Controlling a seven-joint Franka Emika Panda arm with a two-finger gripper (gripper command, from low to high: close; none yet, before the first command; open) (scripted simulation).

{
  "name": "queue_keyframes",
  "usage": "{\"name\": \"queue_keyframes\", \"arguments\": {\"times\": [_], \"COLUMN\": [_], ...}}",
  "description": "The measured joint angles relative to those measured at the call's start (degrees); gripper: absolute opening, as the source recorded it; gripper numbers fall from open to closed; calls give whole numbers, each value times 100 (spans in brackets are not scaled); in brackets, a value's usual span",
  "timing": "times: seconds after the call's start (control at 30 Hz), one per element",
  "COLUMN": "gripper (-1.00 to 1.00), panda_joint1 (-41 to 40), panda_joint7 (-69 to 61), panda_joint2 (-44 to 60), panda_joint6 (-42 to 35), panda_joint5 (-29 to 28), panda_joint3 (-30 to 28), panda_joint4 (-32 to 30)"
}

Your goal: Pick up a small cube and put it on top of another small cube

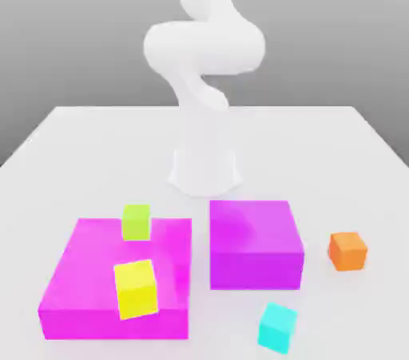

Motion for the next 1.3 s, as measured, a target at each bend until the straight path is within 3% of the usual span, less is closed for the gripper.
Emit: {"name": "queue_keyframes", "arguments": {"times": [0.57, 0.83, 1.0, 1.03, 1.3], "gripper": [0, 0, 0, -100, -100], "panda_joint1": [-281, 95, 406, 483, 450], "panda_joint7": [2593, 3898, 4323, 4377, 4355], "panda_joint2": [3562, 5235, 6275, 6465, 6374], "panda_joint6": [1512, 2213, 2938, 3086, 3022], "panda_joint5": [-410, -737, -1099, -1166, -1133], "panda_joint3": [1060, 1015, 677, 586, 629], "panda_joint4": [-694, -1016, -885, -844, -866]}}
